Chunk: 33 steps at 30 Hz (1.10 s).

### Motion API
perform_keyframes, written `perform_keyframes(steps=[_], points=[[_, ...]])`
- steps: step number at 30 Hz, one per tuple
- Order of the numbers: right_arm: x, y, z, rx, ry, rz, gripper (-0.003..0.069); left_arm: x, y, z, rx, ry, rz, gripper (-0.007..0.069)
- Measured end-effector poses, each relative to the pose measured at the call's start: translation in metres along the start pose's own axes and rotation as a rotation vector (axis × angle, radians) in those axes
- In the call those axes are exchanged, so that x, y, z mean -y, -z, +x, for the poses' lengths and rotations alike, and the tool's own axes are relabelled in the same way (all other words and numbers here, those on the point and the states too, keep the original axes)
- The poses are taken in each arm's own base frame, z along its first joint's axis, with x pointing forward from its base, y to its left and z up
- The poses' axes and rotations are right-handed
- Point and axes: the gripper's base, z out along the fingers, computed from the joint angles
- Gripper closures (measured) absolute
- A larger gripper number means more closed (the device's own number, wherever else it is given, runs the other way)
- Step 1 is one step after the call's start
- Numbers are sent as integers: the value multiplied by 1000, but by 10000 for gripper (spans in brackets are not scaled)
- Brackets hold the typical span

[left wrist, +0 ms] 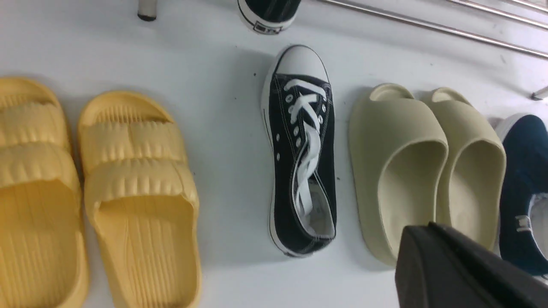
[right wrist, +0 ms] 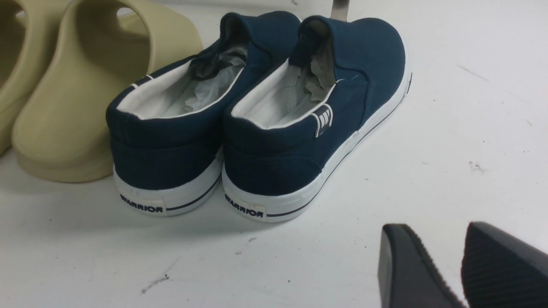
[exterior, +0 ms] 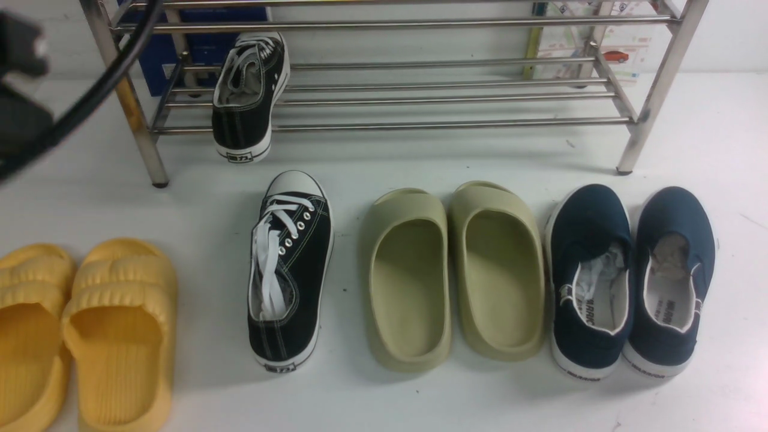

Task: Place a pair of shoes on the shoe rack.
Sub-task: Use the left arm to grab the shoe closest to it

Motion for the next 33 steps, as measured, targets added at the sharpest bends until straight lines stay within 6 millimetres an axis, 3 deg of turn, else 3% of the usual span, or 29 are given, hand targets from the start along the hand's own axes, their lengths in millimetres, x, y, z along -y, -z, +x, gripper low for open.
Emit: perform_keyframes(steps=[4,5,7,10,14,30,33], points=[[0,0,0,0,0,0,420,-17,29,62,134,17,65,638],[0,0,0,0,0,0,420,-18,27,63,123,19,61,638],[0,0,0,0,0,0,420,-29,24,90,171,20,74,638],[0,0,0,0,0,0,420,-38,9,109,159,9,75,638],[0,0,0,0,0,0,420,-40,0,115,158,21,94,638],[0,0,0,0,0,0,420,-40,0,113,198,10,93,638],[0,0,0,0,0,0,420,-45,-7,112,253,-5,71,638]])
